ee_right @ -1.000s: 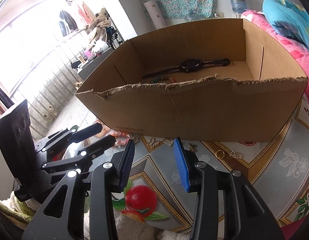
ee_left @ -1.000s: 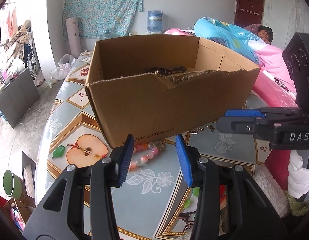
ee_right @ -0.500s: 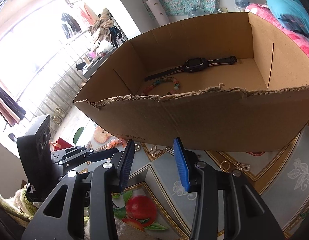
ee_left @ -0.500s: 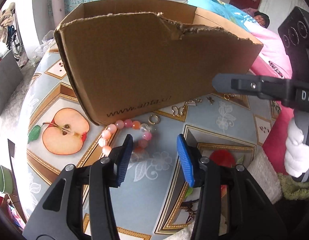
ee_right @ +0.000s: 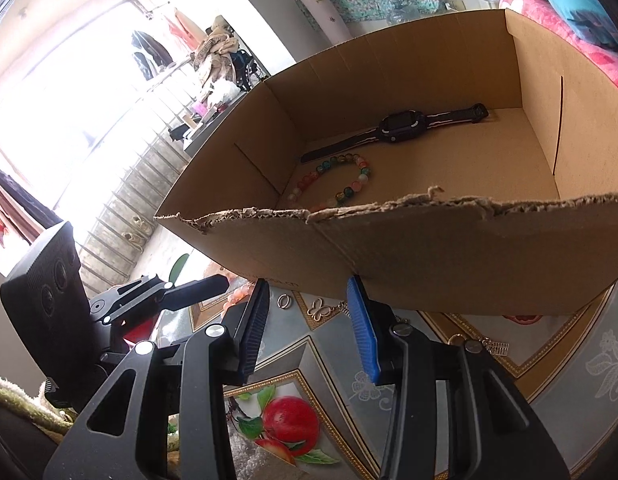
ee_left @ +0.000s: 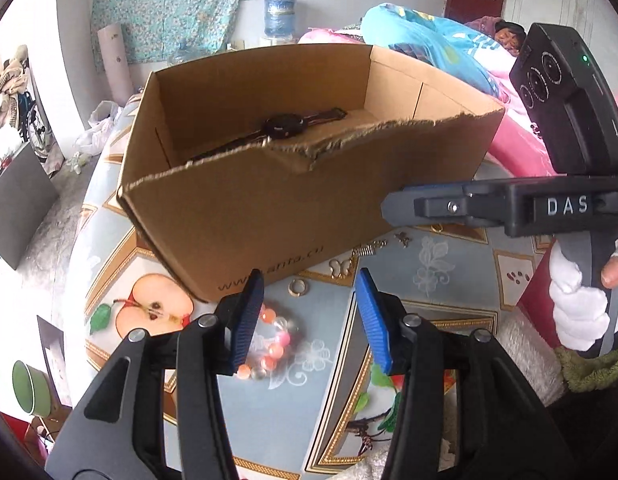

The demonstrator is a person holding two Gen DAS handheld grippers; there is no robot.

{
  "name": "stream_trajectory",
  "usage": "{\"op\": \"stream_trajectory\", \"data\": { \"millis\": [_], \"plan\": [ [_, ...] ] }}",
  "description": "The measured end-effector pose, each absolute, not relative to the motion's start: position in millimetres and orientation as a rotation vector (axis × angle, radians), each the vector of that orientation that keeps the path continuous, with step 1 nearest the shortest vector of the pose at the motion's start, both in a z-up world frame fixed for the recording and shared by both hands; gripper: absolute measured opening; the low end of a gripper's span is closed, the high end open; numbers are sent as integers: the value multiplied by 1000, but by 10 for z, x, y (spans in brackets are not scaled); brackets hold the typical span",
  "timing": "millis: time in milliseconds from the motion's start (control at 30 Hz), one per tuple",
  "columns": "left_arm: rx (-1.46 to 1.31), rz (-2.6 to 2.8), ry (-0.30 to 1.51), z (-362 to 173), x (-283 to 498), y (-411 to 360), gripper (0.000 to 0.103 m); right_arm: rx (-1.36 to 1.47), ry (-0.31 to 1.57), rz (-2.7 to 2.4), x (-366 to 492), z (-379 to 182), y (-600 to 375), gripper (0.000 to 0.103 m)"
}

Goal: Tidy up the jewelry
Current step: 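Move the right tool out of the box toward the small gold ring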

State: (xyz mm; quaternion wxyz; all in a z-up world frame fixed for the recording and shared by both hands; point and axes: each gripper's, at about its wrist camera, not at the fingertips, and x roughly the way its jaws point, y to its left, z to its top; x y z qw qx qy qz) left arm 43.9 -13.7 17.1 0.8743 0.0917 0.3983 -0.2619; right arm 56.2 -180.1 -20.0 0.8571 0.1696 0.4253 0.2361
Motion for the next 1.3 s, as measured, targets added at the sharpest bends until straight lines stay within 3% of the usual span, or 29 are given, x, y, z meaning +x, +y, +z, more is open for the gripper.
{"op": "stream_trajectory", "data": {
  "millis": [533, 1300],
  "plan": [
    [166, -560, 892, -68, 510, -22, 45, 355, 881, 491, 746, -222, -1703, 41],
    [116, -521, 900, -75, 352, 317, 46, 216, 937, 251, 101, -311, -2243, 39]
  ]
}}
